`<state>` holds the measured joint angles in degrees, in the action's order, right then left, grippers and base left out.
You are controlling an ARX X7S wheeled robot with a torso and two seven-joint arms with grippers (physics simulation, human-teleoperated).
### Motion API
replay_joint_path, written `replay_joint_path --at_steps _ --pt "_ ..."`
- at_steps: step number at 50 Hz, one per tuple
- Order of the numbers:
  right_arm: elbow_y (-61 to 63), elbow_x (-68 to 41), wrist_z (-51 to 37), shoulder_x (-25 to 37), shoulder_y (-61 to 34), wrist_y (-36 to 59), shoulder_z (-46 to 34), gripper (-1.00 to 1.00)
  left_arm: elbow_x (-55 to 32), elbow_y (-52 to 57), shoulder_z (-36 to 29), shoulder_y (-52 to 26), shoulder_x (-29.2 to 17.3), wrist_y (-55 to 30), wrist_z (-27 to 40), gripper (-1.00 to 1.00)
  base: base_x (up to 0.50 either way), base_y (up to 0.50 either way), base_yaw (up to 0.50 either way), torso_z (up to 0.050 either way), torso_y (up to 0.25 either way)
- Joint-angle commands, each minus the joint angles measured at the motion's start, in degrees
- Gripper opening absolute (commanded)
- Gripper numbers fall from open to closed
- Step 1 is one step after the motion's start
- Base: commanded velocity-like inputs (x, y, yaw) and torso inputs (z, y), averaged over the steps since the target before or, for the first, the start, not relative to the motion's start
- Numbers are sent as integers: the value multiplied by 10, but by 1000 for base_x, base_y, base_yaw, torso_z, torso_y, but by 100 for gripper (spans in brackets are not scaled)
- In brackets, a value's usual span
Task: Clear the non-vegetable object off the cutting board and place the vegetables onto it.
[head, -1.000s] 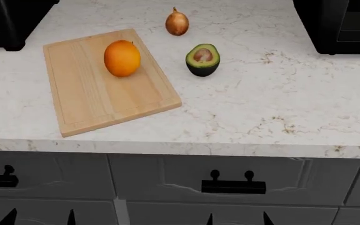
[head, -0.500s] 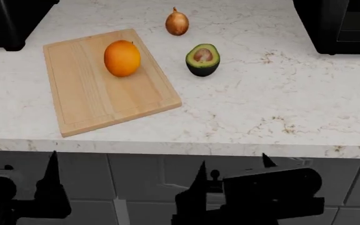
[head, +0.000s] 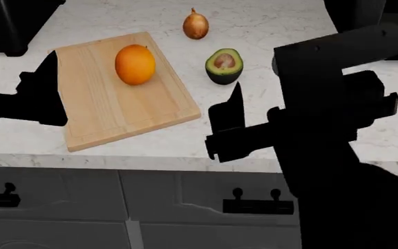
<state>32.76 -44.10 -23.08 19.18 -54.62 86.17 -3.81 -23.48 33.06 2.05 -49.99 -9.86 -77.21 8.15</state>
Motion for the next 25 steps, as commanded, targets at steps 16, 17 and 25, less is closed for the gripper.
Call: replay_joint_path --at_steps 16,17,25 --pt "-179 -133 -6 116 -214 -23 -86 100 -21 -139 -22 -171 -12 -28 -31 100 336 -41 0 0 0" --pt "-181 -132 -3 120 -219 -22 -91 100 -22 -137 -24 -170 -13 -27 -31 100 500 -66 0 0 0" --pt "-186 -144 -11 124 -235 -4 -99 100 -27 -145 -15 -180 -12 -39 -26 100 500 -66 0 0 0"
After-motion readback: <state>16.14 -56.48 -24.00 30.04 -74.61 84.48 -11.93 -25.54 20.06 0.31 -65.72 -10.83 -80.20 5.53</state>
